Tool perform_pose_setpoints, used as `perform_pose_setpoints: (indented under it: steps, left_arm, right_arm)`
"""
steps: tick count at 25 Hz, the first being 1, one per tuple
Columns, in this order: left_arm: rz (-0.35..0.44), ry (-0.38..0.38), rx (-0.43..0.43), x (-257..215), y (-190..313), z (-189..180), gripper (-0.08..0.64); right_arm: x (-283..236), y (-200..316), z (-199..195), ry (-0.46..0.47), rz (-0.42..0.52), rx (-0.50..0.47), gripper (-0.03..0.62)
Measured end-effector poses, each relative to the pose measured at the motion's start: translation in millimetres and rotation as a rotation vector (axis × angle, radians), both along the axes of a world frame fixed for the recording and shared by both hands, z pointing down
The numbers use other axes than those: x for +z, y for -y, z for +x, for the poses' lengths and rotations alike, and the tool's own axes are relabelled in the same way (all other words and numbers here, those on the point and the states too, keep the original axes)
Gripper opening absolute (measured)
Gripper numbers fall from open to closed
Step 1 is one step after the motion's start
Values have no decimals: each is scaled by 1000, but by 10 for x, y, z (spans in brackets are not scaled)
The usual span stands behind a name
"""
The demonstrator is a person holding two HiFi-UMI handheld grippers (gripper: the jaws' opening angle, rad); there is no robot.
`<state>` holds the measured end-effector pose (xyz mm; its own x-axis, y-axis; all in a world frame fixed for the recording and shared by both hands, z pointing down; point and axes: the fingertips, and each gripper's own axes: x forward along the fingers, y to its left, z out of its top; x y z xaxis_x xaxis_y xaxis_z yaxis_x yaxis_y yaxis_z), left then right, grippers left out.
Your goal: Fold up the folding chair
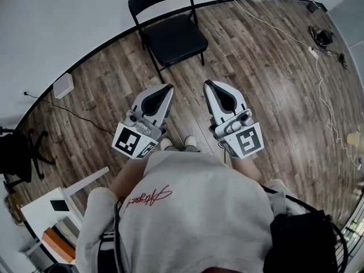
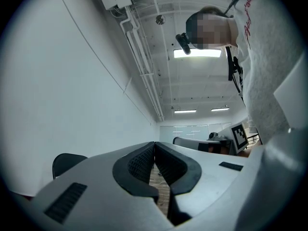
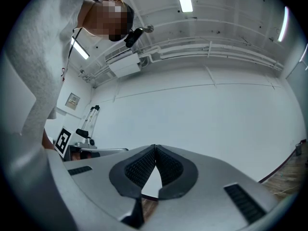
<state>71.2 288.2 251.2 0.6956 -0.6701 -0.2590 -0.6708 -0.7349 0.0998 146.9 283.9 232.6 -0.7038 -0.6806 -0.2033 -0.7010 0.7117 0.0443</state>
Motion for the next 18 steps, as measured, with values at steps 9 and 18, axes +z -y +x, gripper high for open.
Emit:
perform_pose_setpoints:
  steps: [9, 18]
  left_arm:
    - [13, -6, -2, -44, -15, -13, 17]
    - [7, -11, -7, -37, -30, -48, 17]
  right_arm:
    - [38, 8, 11, -15, -7, 20, 15]
    - [44, -11, -42, -21, -7, 13, 15]
